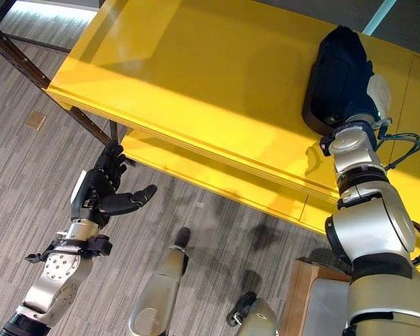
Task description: Move parts from the plastic box to the shelf.
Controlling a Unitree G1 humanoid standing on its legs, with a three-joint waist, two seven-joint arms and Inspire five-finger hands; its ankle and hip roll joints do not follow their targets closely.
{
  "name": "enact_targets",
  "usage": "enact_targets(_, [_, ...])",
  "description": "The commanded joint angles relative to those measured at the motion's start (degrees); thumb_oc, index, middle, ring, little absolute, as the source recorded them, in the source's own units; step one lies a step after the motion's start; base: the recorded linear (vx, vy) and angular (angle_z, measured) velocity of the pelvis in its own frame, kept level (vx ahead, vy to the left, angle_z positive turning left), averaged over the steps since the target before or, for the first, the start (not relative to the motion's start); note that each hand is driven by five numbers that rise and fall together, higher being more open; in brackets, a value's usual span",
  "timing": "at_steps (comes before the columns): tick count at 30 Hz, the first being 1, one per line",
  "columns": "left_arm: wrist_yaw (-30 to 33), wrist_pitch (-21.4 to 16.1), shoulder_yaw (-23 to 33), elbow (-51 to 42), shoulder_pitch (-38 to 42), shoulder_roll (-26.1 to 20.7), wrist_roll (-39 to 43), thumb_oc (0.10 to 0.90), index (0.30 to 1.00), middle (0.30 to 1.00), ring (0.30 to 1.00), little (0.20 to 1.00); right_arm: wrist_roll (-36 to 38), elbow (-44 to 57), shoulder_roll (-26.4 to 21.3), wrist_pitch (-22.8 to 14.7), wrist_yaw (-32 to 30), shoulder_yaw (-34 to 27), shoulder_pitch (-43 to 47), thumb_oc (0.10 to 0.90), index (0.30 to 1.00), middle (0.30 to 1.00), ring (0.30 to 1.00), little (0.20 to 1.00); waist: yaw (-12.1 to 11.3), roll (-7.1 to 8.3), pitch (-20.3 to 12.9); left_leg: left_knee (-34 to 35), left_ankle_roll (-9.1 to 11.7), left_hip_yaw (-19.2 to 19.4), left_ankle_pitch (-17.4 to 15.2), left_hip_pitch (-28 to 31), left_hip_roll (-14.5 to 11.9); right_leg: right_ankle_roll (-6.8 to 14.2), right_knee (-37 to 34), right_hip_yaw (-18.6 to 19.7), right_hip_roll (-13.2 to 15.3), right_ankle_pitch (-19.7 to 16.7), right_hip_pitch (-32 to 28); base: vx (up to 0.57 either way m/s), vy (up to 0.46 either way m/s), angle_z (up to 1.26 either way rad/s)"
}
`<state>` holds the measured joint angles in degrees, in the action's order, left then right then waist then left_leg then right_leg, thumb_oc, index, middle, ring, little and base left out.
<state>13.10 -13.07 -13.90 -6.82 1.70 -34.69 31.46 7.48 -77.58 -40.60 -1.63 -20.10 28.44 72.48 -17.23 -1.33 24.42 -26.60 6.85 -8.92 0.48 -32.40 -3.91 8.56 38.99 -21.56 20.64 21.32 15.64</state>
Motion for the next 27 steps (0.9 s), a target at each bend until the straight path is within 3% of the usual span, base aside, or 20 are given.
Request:
enact_targets(1, [-0.18, -5.35, 1.65, -5.22, 4.41, 0.22, 0.79, 0.900, 1.000, 1.000, 1.000, 1.000, 1.91, -2.26, -0.42, -0.14, -1.84, -0.87, 0.48, 0.900, 1.000, 1.000, 1.000, 1.000, 0.46, -0.38, -0.57, -5.08, -4.15, 1.25, -7.13, -1.23, -0.56, -3.71, -1.76, 1.88, -3.83, -4.28, 0.12, 0.00, 0.000, 0.00])
enact_targets(11, [-0.18, -5.08, 1.54, -5.18, 4.80, 0.18, 0.93, 0.900, 1.000, 1.000, 1.000, 1.000, 1.87, -2.38, -0.38, 0.17, -1.79, -0.94, 0.25, 0.900, 1.000, 1.000, 1.000, 1.000, 0.41, 0.15, -0.94, -4.64, -4.22, 1.21, -7.00, -1.14, -0.56, -3.53, -2.76, 1.62, -4.07, -4.76, -0.19, 0.00, 0.000, 0.00])
enact_targets(27, [0.16, -5.26, 2.10, -5.17, 4.91, 0.09, 0.99, 0.900, 1.000, 1.000, 1.000, 1.000, -4.03, -0.79, 0.38, 0.82, -1.62, 3.08, 0.32, 0.900, 1.000, 1.000, 1.000, 1.000, 0.96, 1.49, -0.80, -5.16, -4.22, 1.00, -7.26, -0.83, -0.94, -3.66, -2.73, 1.78, -4.54, -4.62, -0.78, 0.00, 0.001, 0.01])
